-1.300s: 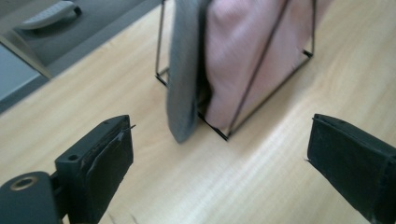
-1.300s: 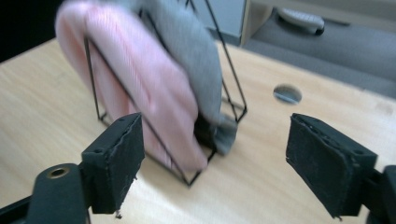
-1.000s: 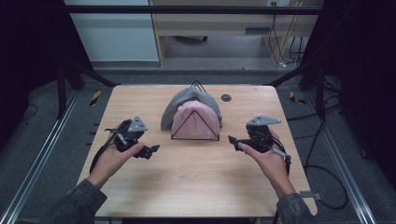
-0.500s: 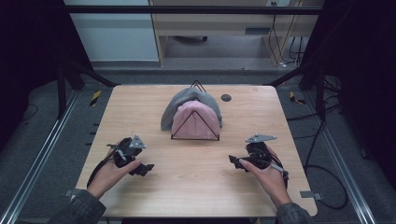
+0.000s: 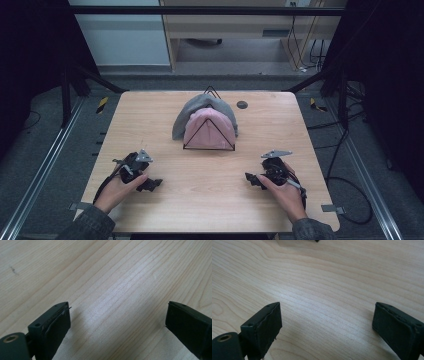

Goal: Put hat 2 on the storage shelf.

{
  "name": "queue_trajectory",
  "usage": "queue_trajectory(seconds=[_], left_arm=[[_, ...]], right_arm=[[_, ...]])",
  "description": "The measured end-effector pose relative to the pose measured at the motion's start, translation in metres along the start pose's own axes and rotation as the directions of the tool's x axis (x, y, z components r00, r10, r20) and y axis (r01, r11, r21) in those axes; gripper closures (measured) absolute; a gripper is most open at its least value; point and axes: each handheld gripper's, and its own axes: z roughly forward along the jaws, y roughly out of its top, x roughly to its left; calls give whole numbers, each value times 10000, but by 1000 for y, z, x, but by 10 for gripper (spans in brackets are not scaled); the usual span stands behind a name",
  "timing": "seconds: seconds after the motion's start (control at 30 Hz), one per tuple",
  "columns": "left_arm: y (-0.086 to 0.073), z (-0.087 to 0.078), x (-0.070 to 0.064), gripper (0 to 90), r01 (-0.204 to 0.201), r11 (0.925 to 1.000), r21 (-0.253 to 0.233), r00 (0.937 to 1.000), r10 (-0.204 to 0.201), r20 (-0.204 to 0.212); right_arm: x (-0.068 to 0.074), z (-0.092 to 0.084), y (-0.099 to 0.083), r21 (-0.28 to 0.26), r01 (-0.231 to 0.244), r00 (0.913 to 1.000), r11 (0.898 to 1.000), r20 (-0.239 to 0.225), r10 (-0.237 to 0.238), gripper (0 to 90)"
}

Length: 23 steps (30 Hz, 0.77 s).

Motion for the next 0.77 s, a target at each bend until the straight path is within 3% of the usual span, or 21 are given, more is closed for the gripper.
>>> queue_trajectory(seconds=[0.1, 0.23, 0.37, 0.5, 0.77], left_arm=[[-1, 1, 0, 51, -89, 9998, 193, 9999, 90, -61], [-2, 5, -3, 26, 133, 9997, 196, 9999, -135, 99], [-5, 4, -10, 0, -57, 9999, 155, 9996, 52, 293], [-8, 3, -13, 0, -102, 9999, 86, 9994, 99, 317], [-8, 3, -12, 0, -173, 9998, -27, 9992, 173, 373]], right_arm=[[2, 1, -1, -44, 8, 10000, 10000, 20, -7, 73], [9, 3, -5, -134, 296, 9995, 9995, 148, -294, 39], [15, 5, -8, -321, 617, 9980, 9976, 172, -612, 28], [21, 9, -13, -376, 1464, 9881, 9885, 532, -1443, 3], [21, 9, -15, -611, 1501, 9878, 9868, 508, -1471, 3]])
